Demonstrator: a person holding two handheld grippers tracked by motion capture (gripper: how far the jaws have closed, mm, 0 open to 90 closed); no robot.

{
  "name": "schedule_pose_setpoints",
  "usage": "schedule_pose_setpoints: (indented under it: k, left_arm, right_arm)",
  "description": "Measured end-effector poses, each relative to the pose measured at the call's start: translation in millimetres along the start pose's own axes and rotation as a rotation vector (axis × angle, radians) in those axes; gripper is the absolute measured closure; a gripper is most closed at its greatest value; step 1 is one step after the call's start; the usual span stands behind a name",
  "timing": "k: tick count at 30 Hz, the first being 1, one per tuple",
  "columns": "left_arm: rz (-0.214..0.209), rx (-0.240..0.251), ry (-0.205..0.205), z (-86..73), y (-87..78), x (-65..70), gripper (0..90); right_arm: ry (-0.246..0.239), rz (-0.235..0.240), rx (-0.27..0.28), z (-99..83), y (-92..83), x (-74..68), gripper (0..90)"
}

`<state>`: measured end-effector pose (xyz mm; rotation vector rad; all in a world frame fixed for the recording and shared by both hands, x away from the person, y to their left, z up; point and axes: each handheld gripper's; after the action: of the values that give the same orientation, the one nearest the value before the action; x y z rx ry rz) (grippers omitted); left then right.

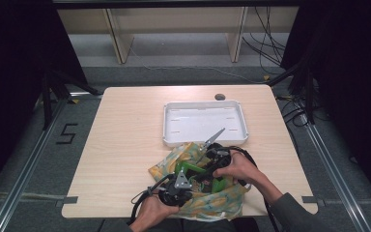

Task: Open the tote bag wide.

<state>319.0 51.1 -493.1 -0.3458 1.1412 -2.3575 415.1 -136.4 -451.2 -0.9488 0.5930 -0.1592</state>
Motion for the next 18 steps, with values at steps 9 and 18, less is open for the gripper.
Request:
schedule_pose_setpoints:
  k: [9, 18]
  left_arm:
    - [-0.006, 0.050, -0.031, 4.5, -10.8, 1.4, 86.1]
    - [0.018, 0.134, -0.027, 14.1, -53.1, 2.0, 61.5]
  right_arm:
    - [-0.063, 0.056, 0.033, 0.6, -4.9, -0.4, 75.6]
    - [-0.058, -0.025, 0.060, -2.1, -20.8, -0.9, 75.8]
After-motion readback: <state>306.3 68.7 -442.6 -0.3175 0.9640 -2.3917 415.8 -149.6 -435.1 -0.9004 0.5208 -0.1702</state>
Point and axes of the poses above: each handheld gripper's, and its own axes: y roughly forward along the jaws, z roughly out of its top, x roughly to its right, and after that the axes turned 2 degrees about z, right-handed
